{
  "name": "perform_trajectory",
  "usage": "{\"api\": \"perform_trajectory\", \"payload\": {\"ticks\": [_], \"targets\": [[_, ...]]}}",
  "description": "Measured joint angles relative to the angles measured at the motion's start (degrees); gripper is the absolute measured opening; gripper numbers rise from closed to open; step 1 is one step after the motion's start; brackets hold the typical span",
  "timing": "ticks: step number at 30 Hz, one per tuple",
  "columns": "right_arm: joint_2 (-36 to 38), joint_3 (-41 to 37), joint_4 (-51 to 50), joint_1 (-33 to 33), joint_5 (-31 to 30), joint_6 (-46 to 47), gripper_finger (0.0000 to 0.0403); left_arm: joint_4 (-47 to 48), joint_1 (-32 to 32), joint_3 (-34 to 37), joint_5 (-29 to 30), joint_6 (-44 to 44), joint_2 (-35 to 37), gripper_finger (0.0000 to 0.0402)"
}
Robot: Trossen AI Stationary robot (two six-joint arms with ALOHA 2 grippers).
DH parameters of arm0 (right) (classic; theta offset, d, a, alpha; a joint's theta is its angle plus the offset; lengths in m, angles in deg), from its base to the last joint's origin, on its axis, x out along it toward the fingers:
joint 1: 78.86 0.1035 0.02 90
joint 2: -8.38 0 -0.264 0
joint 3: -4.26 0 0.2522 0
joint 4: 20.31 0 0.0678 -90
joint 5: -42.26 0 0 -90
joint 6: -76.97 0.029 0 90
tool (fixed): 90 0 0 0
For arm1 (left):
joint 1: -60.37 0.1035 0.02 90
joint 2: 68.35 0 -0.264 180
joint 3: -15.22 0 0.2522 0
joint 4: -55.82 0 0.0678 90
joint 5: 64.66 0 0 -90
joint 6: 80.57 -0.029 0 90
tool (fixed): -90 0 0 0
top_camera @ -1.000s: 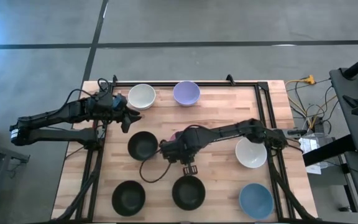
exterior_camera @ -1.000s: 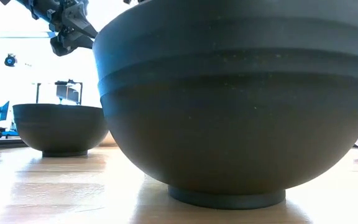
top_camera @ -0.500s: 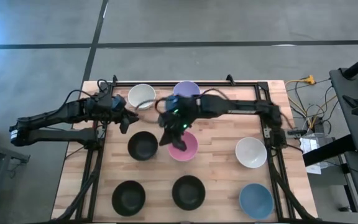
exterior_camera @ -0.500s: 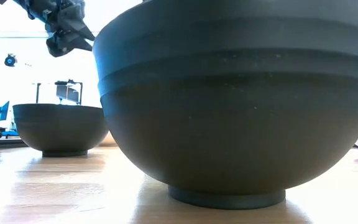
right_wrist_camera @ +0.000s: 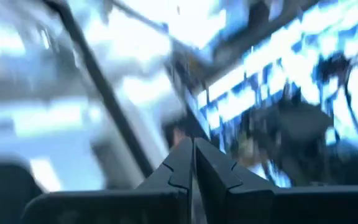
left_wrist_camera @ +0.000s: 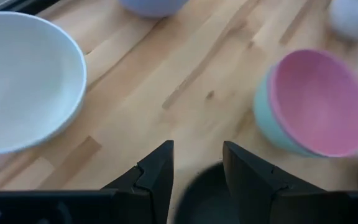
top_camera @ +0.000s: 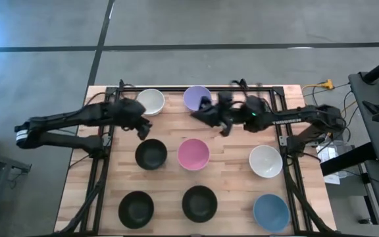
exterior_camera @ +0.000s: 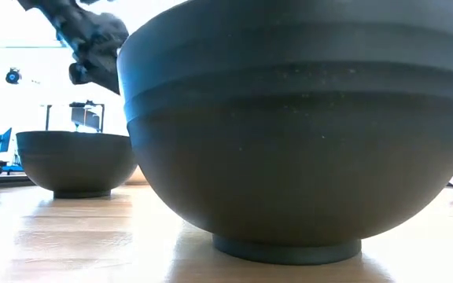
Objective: Nest bowls inside each other
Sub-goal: Stack the top white bowl on top of the pink bowl
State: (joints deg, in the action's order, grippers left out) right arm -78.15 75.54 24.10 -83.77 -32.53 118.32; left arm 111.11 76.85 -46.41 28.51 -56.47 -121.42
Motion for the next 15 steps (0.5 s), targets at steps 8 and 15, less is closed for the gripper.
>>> {"api": "perform_trajectory", "payload": {"ticks": [8, 15], "targets": [[1.76, -15.18, 18.95, 1.28, -5.4, 10.13, 0.0013, 4.55, 8.35, -8.85, -3.46, -5.62, -16.44, 0.0122], [1.85, -17.06, 21.03, 3.56, -5.4, 9.59, 0.0013, 11.5, 16.73, -17.26, -3.52, -12.29, -27.82, 0.0122]]}}
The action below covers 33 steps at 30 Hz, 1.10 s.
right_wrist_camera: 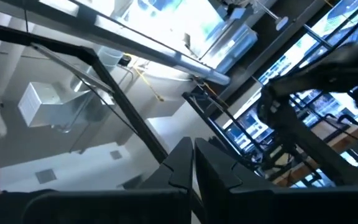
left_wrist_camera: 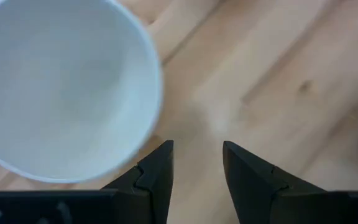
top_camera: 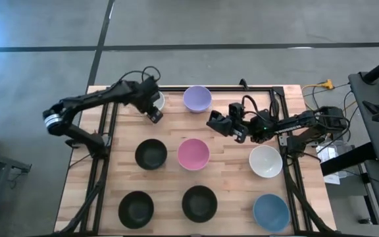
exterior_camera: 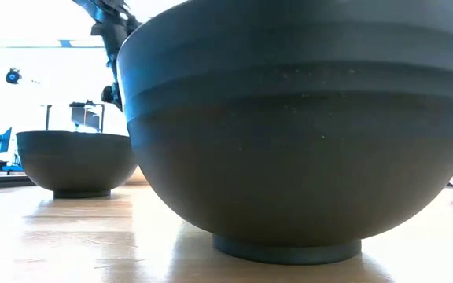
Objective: Nest bowls inside each other
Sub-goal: Stack the top white bowl on top of the pink bowl
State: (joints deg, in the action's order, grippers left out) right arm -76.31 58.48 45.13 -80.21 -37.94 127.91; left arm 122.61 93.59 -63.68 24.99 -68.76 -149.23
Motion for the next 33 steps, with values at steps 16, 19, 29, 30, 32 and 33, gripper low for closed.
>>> {"api": "perform_trajectory", "payload": {"ticks": [16, 19, 29, 30, 32, 33], "targets": [[2.8, -0.22, 0.63, 0.26, 7.13, 0.73, 0.0013, 7.63, 4.32, -11.75, -5.08, -4.24, -15.72, 0.0122], [3.64, -0.22, 0.6, 0.26, 8.7, 1.58, 0.0013, 7.74, 4.32, -11.38, -5.04, -4.28, -17.53, 0.0122], [6.25, -0.22, 0.52, 0.37, 12.46, 3.1, 0.0013, 7.53, 4.32, -11.09, -1.84, -5.2, -23.31, 0.0116], [6.67, -0.22, 0.52, 0.35, 12.94, 3.1, 0.0013, 7.55, 4.32, -11.07, -1.84, -5.46, -23.39, 0.0108], [7.44, -0.22, 0.5, 0.35, 13.17, 3.08, 0.0013, 7.59, 4.32, -11.05, -1.89, -6.25, -23.29, 0.0081], [7.85, -0.22, 0.5, 0.35, 13.18, 3.08, 0.0013, 7.59, 4.28, -11.05, -1.89, -6.38, -23.05, 0.0063]]}}
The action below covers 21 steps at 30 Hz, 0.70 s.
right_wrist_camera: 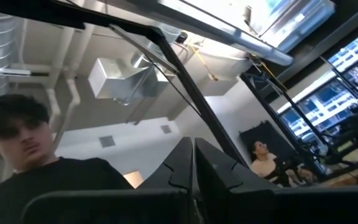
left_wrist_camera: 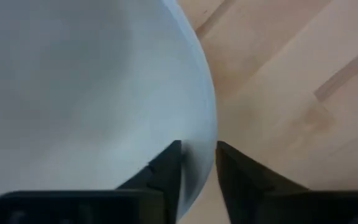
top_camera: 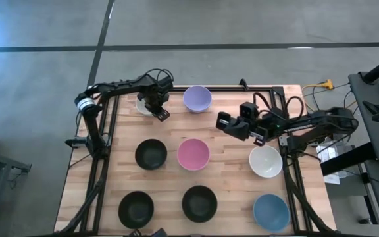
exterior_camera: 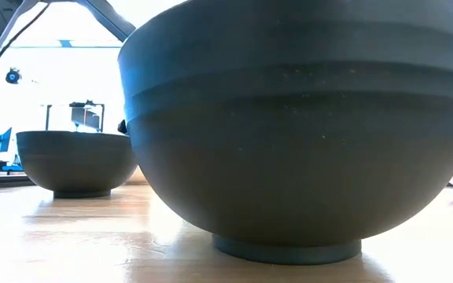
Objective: Nest bowls inside each other
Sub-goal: Stack the top white bowl on top of the pink bowl
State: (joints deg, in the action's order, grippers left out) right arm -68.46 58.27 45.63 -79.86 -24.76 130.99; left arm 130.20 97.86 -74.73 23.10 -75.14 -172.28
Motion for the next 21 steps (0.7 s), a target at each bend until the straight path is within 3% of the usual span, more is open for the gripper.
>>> {"api": "perform_trajectory", "payload": {"ticks": [3, 11, 16, 21], "targets": [[1.27, -0.19, -0.01, 0.0, 0.07, -0.84, 0.0013, 0.42, -0.07, 0.07, -0.35, 0.02, 1.51, 0.0012], [4.08, -4.11, -0.21, -0.94, 0.03, -2.75, 0.0013, 5.37, -2.38, 0.26, -5.34, 2.78, 10.48, 0.0002], [5.72, -7.35, -0.15, -1.42, -0.48, -2.87, 0.0013, 3.33, -9.24, 0.59, -7.77, 7.07, 22.38, 0.0001], [7.85, -10.0, -0.11, -2.25, -0.78, -4.93, 0.0013, -1.18, -20.19, 0.59, -9.41, 9.64, 32.66, 0.0001]]}}
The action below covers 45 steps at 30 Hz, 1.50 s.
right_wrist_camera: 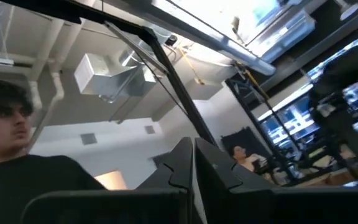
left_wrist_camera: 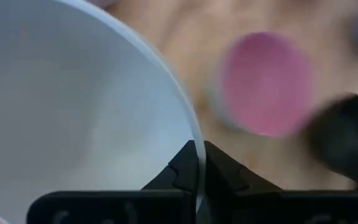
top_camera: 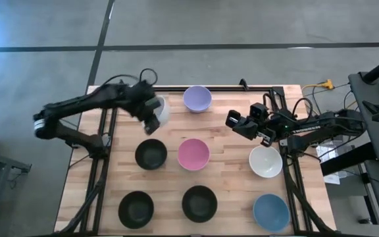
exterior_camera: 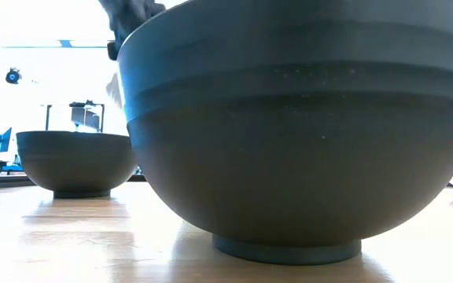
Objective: Nest bowls inside each other
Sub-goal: Stack the top white bowl on top of the pink bowl
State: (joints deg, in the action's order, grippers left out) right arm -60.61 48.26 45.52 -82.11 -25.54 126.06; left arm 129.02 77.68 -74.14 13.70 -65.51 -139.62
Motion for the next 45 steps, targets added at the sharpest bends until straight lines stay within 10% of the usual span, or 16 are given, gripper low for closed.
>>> {"api": "perform_trajectory", "payload": {"ticks": [7, 15, 22, 31, 45], "targets": [[1.55, -2.32, 0.07, -0.55, -7.44, -2.51, 0.0013, -17.87, -17.45, 1.39, -2.06, 13.55, 5.05, 0.0], [1.37, -0.51, -2.66, -0.85, -12.32, 9.24, 0.0013, -35.48, -34.26, 0.46, 15.37, 17.46, -0.02, 0.0], [2.76, 0.31, -2.62, -1.08, -18.51, 5.09, 0.0013, -25.9, -36.97, -8.82, 14.23, 3.98, -10.95, 0.0], [8.13, -0.45, -2.64, 4.03, -25.32, 0.44, 0.0013, 12.84, -33.93, -26.89, 19.54, -9.68, -25.51, 0.0], [15.4, -0.49, -2.8, 29.14, -48.08, -31.27, 0.0013, 17.32, -31.82, -36.89, 22.56, -25.17, -42.88, 0.0]]}}
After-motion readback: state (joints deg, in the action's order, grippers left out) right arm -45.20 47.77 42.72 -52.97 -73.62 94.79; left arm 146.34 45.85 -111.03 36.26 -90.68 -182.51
